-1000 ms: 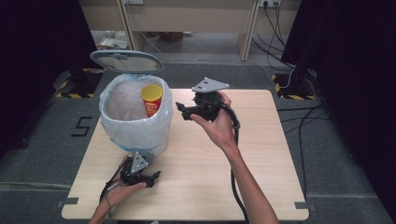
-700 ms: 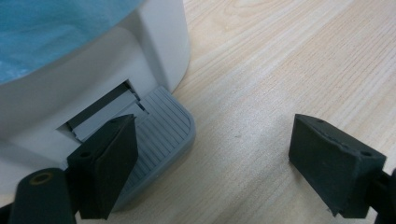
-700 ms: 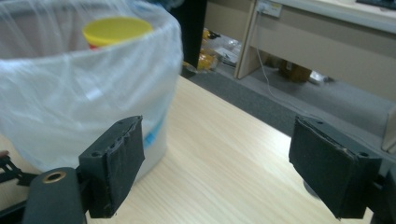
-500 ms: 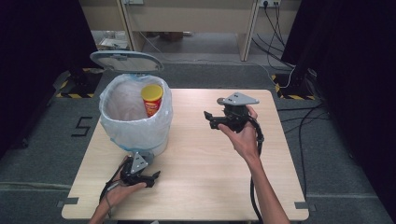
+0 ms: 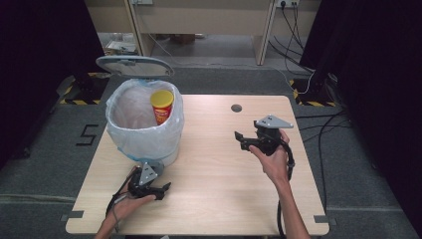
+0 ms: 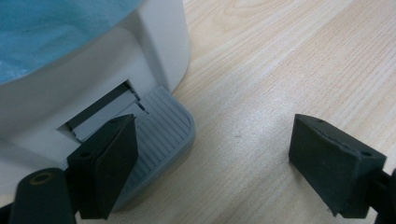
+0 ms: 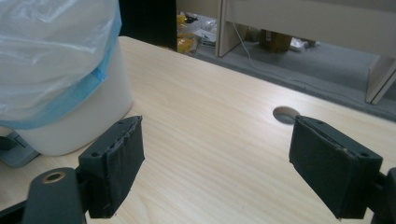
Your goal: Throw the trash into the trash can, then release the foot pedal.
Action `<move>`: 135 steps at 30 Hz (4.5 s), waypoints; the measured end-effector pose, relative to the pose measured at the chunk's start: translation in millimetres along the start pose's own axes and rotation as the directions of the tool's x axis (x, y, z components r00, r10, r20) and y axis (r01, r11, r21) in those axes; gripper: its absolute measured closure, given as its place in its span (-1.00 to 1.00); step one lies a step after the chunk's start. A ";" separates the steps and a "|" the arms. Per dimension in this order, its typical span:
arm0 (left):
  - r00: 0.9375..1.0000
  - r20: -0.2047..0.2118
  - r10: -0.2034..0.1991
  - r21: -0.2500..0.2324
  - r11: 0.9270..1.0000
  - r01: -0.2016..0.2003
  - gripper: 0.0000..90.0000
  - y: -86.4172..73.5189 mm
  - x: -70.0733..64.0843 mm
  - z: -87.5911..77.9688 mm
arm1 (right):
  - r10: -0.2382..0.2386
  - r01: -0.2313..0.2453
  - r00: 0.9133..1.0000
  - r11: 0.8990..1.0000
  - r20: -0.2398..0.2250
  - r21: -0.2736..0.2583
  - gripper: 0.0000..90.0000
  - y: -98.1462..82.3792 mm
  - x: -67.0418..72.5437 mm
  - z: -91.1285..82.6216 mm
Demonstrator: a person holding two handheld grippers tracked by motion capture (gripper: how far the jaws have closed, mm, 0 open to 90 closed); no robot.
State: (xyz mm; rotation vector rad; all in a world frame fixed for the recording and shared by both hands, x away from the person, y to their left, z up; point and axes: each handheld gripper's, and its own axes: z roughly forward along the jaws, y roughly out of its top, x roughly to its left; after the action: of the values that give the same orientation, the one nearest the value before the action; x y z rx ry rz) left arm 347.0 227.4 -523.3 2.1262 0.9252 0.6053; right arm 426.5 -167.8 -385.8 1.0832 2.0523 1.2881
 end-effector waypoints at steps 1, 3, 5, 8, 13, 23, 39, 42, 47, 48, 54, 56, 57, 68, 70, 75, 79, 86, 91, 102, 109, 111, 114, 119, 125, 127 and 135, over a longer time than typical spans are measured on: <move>1.000 0.000 0.000 0.000 1.000 0.000 -0.68 0.0 0.0 0.0 | 0.002 -0.002 1.000 1.000 0.005 0.002 -0.60 -4.2 -1.0 -1.3; 1.000 0.000 0.000 0.000 1.000 0.000 -0.68 0.0 0.0 0.0 | 0.008 -0.009 1.000 1.000 0.018 0.007 -0.60 -16.3 -3.4 -5.1; 1.000 0.000 0.001 0.000 1.000 -0.001 -0.68 0.1 0.1 0.0 | 0.011 -0.012 1.000 1.000 0.028 0.014 -0.60 -23.0 -5.1 -6.6; 1.000 0.000 0.001 -0.001 1.000 -0.001 -0.68 -0.1 0.0 0.0 | 0.014 -0.014 0.999 1.000 0.037 0.018 -0.60 -28.7 -6.6 -7.6; 1.000 -0.001 0.001 -0.001 1.000 -0.001 -0.68 -0.1 -0.1 0.0 | 0.022 -0.023 0.999 1.000 0.043 0.016 -0.61 -41.6 -6.9 -9.9; 1.000 -0.002 -0.001 0.000 1.000 0.001 -0.68 0.0 -0.3 0.0 | 0.044 -0.046 0.998 0.998 0.052 0.051 -0.62 -80.7 -2.6 -9.9; 1.000 -0.004 -0.003 -0.001 1.000 0.003 -0.68 0.1 -0.5 0.1 | 0.053 -0.057 0.998 0.989 0.035 0.137 -0.62 -116.8 4.3 -0.7; 1.000 -0.004 -0.002 0.000 1.000 0.002 -0.68 0.2 -0.5 0.1 | 0.046 -0.051 0.998 0.987 0.032 0.150 -0.62 -122.0 3.9 0.9; 1.000 -0.003 -0.002 0.000 1.000 0.002 -0.68 0.1 -0.4 0.1 | 0.064 -0.070 0.997 0.982 0.038 0.176 -0.64 -128.6 4.8 1.2; 1.000 -0.003 -0.002 -0.001 1.000 0.002 -0.68 0.1 -0.4 0.1 | 0.063 -0.070 0.997 0.979 0.041 0.190 -0.64 -131.0 5.1 1.2; 1.000 -0.003 -0.002 -0.001 1.000 0.002 -0.68 0.1 -0.4 0.1 | 0.065 -0.074 0.997 0.973 0.048 0.220 -0.64 -137.7 5.3 2.0; 1.000 -0.003 -0.002 0.000 1.000 0.002 -0.68 0.2 -0.4 0.1 | 0.065 -0.075 0.997 0.971 0.051 0.226 -0.64 -139.9 5.5 1.4; 1.000 -0.003 -0.002 -0.001 1.000 0.002 -0.68 0.1 -0.4 0.1 | 0.059 -0.069 0.997 0.971 0.048 0.229 -0.64 -141.0 4.8 1.0; 1.000 -0.005 -0.007 0.000 1.000 0.007 -0.68 0.6 -1.0 0.4 | 0.030 -0.060 0.994 0.951 0.104 0.302 -0.68 -145.9 8.0 0.2; 1.000 -0.006 -0.008 0.000 1.000 0.008 -0.68 0.6 -1.1 0.4 | 0.029 -0.060 0.994 0.951 0.106 0.303 -0.68 -146.0 8.1 0.2; 1.000 -0.006 -0.009 -0.001 1.000 0.009 -0.68 0.5 -1.1 0.5 | 0.033 -0.063 0.994 0.950 0.103 0.306 -0.70 -145.9 8.5 0.2; 1.000 -0.006 -0.004 0.002 1.000 0.004 -0.68 0.4 -0.8 0.2 | 0.032 -0.063 0.994 0.950 0.103 0.306 -0.70 -145.9 8.5 0.3; 1.000 -0.007 -0.009 -0.001 1.000 0.009 -0.68 0.5 -1.3 0.5 | 0.029 -0.060 0.994 0.950 0.103 0.307 -0.71 -145.9 8.1 0.4; 1.000 -0.006 -0.008 0.000 1.000 0.008 -0.68 0.7 -1.2 0.5 | 0.030 -0.060 0.994 0.950 0.103 0.307 -0.71 -145.9 8.1 0.4; 1.000 -0.002 0.000 0.000 1.000 0.000 -0.68 0.3 -0.3 0.1 | 0.029 -0.059 0.994 0.950 0.104 0.306 -0.72 -145.9 8.0 0.7; 1.000 -0.001 0.002 0.001 1.000 -0.002 -0.68 0.1 -0.2 -0.2 | 0.029 -0.059 0.994 0.950 0.104 0.306 -0.72 -145.9 8.0 0.7; 1.000 -0.002 0.002 0.001 1.000 -0.002 -0.68 0.1 -0.3 -0.2 | 0.028 -0.059 0.994 0.950 0.104 0.306 -0.72 -145.9 8.0 0.7; 1.000 -0.004 0.005 0.000 1.000 -0.005 -0.68 0.2 -0.5 -0.3 | 0.029 -0.060 0.994 0.950 0.104 0.306 -0.72 -145.9 8.0 0.7; 1.000 -0.014 0.005 -0.011 1.000 -0.005 -0.67 0.4 -1.6 -1.5 | 0.029 -0.060 0.994 0.950 0.104 0.306 -0.72 -145.9 7.9 0.7; 1.000 -0.016 0.000 -0.021 1.000 0.000 -0.68 0.5 -1.8 -1.9 | 0.032 -0.062 0.994 0.950 0.104 0.306 -0.72 -145.8 8.0 0.9; 1.000 -0.012 -0.019 -0.028 0.999 0.018 -0.67 0.7 -1.1 -2.4 | 0.031 -0.062 0.994 0.950 0.104 0.306 -0.72 -145.8 8.0 0.9; 1.000 -0.017 -0.025 -0.027 0.999 0.025 -0.67 1.4 -0.5 -3.4 | 0.032 -0.062 0.994 0.950 0.102 0.307 -0.73 -145.8 7.8 1.0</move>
State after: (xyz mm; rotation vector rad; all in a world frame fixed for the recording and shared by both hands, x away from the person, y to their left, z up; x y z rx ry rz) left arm 345.0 227.8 -520.2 2.0852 0.9470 0.6214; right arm 369.3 -196.2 -517.1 1.3101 2.2150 0.9323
